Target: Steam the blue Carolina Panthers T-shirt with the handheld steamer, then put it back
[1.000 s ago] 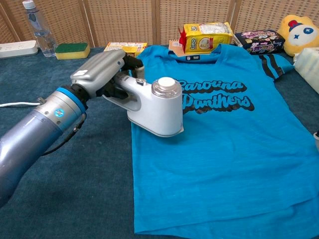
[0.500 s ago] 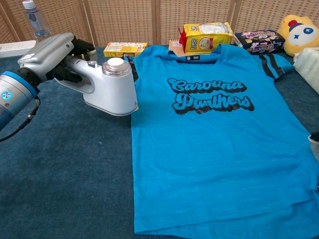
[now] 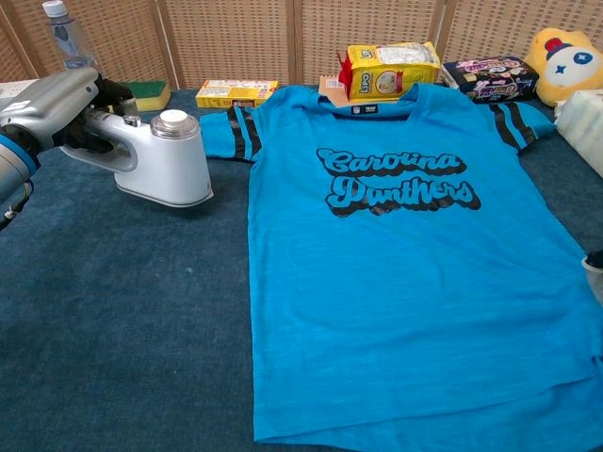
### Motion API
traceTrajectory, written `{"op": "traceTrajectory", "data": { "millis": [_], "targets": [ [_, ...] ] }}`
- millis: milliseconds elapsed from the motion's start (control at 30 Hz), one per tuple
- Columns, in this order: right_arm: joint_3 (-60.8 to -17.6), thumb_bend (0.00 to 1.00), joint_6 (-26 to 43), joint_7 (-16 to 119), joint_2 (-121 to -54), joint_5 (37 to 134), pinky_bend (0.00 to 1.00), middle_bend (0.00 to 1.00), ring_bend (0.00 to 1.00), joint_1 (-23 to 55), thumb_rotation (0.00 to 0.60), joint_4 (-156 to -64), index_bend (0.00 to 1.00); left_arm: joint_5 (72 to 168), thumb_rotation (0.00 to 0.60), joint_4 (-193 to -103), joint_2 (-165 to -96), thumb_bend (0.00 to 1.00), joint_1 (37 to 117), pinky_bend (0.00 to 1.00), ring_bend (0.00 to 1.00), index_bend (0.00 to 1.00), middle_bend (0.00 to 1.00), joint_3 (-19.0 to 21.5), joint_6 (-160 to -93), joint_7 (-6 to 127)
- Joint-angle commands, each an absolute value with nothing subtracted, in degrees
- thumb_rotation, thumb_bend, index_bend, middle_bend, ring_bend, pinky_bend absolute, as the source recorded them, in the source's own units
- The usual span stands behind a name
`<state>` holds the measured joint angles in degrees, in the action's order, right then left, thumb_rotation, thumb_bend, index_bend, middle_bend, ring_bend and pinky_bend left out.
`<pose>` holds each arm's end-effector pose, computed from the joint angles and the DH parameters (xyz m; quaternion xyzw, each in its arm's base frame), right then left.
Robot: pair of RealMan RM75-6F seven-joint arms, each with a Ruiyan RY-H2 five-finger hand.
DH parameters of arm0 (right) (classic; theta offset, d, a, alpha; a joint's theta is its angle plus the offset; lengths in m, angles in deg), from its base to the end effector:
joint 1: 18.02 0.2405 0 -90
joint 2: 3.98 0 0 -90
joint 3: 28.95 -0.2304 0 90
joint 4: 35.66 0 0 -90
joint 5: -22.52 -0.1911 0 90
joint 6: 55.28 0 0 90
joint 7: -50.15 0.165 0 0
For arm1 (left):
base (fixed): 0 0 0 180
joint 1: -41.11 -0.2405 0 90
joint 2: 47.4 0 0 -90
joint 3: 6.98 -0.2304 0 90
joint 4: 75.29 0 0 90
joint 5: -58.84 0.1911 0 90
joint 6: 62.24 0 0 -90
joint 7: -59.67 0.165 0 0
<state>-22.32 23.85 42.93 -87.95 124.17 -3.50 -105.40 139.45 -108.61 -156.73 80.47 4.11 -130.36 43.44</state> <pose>-0.2572 -0.2032 0.0342 0.7833 -0.2631 0.3482 0.4426 -0.2015 0.3864 0.0081 -0.6325 -0.3441 -0.4819 0.4993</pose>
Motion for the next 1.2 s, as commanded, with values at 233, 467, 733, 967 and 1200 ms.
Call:
{"op": "traceTrajectory", "data": {
  "millis": [233, 467, 733, 967, 1200],
  "targets": [
    [-22.61, 0.49, 23.07, 42.41, -88.13, 123.58, 0.80, 0.64, 0.69, -3.27, 0.600, -105.60, 0.71, 137.72, 0.600, -100.90, -160.72, 0.52, 82.68, 0.65, 0.63, 0.56, 0.70, 5.37, -126.69, 40.36],
    [-22.78, 0.49, 22.92, 41.99, -88.05, 123.15, 0.80, 0.64, 0.69, -3.32, 0.600, -105.95, 0.71, 138.55, 0.600, -97.76, -163.05, 0.45, 83.59, 0.59, 0.62, 0.56, 0.70, 4.07, -124.77, 39.20],
    [-22.78, 0.49, 23.49, 42.06, -87.71, 123.21, 0.80, 0.64, 0.69, -3.52, 0.600, -106.21, 0.71, 139.16, 0.600, -97.61, -163.30, 0.40, 83.24, 0.50, 0.50, 0.49, 0.60, 2.99, -124.21, 38.74],
    [-22.72, 0.49, 23.94, 42.23, -87.38, 123.35, 0.80, 0.64, 0.69, -3.66, 0.600, -106.31, 0.71, 139.50, 0.600, -99.15, -162.10, 0.34, 82.81, 0.34, 0.25, 0.15, 0.34, 2.61, -125.03, 39.59],
    [-22.63, 0.49, 24.32, 42.56, -87.21, 123.60, 0.80, 0.64, 0.69, -3.74, 0.600, -106.16, 0.71, 139.43, 0.600, -103.29, -159.95, 0.30, 81.71, 0.29, 0.20, 0.09, 0.27, 2.25, -125.38, 41.91]
  ]
}}
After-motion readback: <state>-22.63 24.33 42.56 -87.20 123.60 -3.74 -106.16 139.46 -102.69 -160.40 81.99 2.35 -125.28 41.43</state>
